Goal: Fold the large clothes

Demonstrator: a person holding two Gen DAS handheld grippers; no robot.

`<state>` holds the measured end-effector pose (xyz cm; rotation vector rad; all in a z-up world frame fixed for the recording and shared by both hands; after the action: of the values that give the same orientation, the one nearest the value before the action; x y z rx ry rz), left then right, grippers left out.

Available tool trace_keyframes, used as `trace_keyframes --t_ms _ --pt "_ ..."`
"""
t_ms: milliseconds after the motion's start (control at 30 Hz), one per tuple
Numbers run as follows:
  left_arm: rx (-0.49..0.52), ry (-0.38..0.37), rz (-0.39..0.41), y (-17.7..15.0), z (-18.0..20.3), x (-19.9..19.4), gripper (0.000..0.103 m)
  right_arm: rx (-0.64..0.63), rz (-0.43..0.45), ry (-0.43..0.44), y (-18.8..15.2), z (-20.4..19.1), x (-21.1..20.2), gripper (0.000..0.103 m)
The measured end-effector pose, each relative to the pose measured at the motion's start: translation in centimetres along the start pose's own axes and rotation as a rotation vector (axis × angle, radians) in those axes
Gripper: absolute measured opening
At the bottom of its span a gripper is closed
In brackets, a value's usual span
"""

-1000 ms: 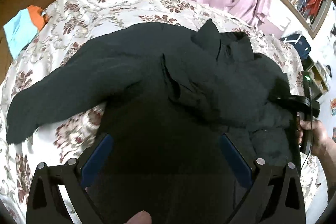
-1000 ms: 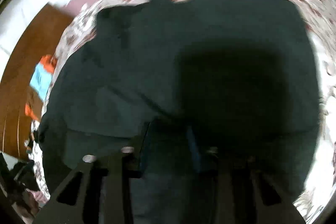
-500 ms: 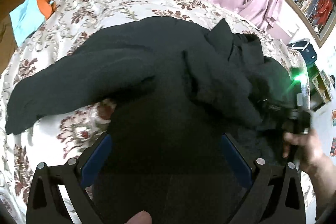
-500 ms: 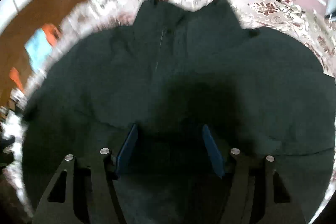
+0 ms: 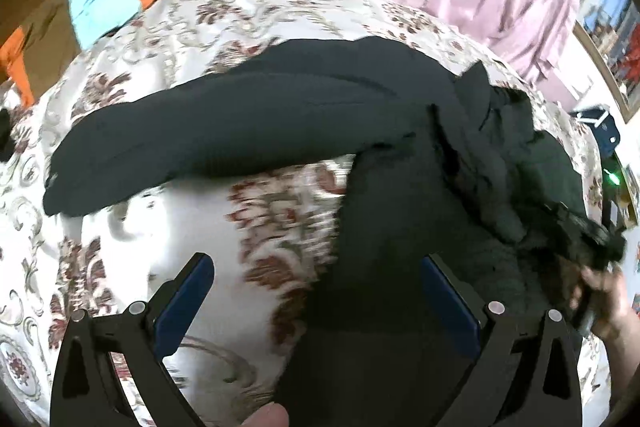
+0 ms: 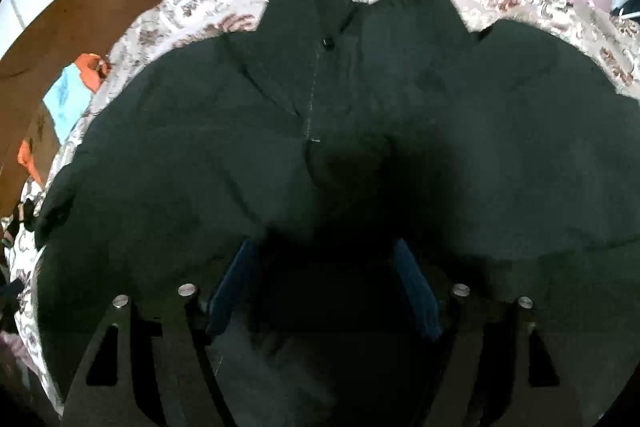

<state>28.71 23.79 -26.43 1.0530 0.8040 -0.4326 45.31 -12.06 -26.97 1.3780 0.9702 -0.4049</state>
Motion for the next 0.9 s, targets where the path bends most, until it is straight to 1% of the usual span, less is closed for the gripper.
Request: trace_keyframes --t_ms 67,133,167,233,267,300,367,433,467,500,567,600,667,767,867,900 --pt "-0.046 0.004 0.006 -0.2 -2.3 -0.1 0.103 -0.032 -0.009 0.028 -1.2 -0.6 -1.7 0.069" --pt "-0.133 0.011 0.0 -0.5 -5.8 0.2 0.103 -0.058 -0.011 0.048 -2.5 -0.3 -3.5 0.069" --pt "-0.159 0.02 0.0 -0.6 -7.0 0.4 0.103 -0.065 -0.011 0.053 -2.8 -0.6 -3.5 0.069" --pt "-0.229 0.057 0.005 -0.9 -10.9 0.7 0.103 -0.086 -0.007 0.071 -3.3 -0.7 -4.7 0.069" --pt "-0.247 0.071 0.008 -0.9 -12.2 0.8 0.103 -0.095 -0.009 0.073 -2.9 -1.6 -3.8 0.069" --pt "-0.282 0.083 0.013 -1.0 -14.0 1.0 0.103 -0.102 -0.012 0.069 -2.9 -1.7 -4.1 0.069" --pt "-0.37 0.057 0.02 -1.0 -16.6 1.5 0.103 -0.112 -0.009 0.074 -2.0 -2.5 -3.9 0.069" --pt "-0.521 -0.049 0.035 -0.8 -18.7 2.4 0.103 -0.11 -0.005 0.093 -2.0 -3.5 -4.3 0.069" --pt "-0.568 -0.086 0.04 -0.7 -19.1 2.8 0.102 -0.11 -0.003 0.097 -2.2 -3.8 -4.4 0.069" --pt "-0.654 -0.133 0.05 -0.5 -19.8 3.6 0.102 -0.112 -0.002 0.107 -2.3 -4.5 -4.6 0.069" --pt "-0.754 -0.172 0.049 -0.5 -20.5 5.0 0.102 -0.125 -0.004 0.122 -2.5 -6.0 -4.7 0.069" --pt "-0.776 -0.185 0.045 -0.4 -20.5 5.7 0.102 -0.136 -0.004 0.125 -2.5 -6.5 -4.7 0.069" --pt "-0.794 -0.181 0.034 -0.3 -20.3 7.2 0.102 -0.163 -0.002 0.138 -2.3 -8.0 -4.7 0.069" --pt "-0.803 -0.156 0.075 0.9 -20.2 8.5 0.102 -0.211 0.001 0.155 -1.6 -10.5 -4.6 0.069" --pt "-0.892 -0.206 0.136 2.9 -20.8 9.1 0.101 -0.226 0.007 0.169 -0.8 -12.2 -4.3 0.069" --pt "-0.923 -0.235 0.158 3.6 -20.9 9.3 0.1 -0.228 0.012 0.176 -0.5 -12.9 -4.2 0.069"
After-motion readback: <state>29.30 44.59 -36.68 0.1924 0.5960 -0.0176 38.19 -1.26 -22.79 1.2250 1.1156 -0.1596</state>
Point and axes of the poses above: each gripper's, at about its wrist camera, not at the fingertips, and x roughly the way its jaws point, z to its right, y to its top, the point moved 9 cm from there along x, roughly the way its jaws point, and after that the axes turned 8 degrees about z, right-handed, at the moved point
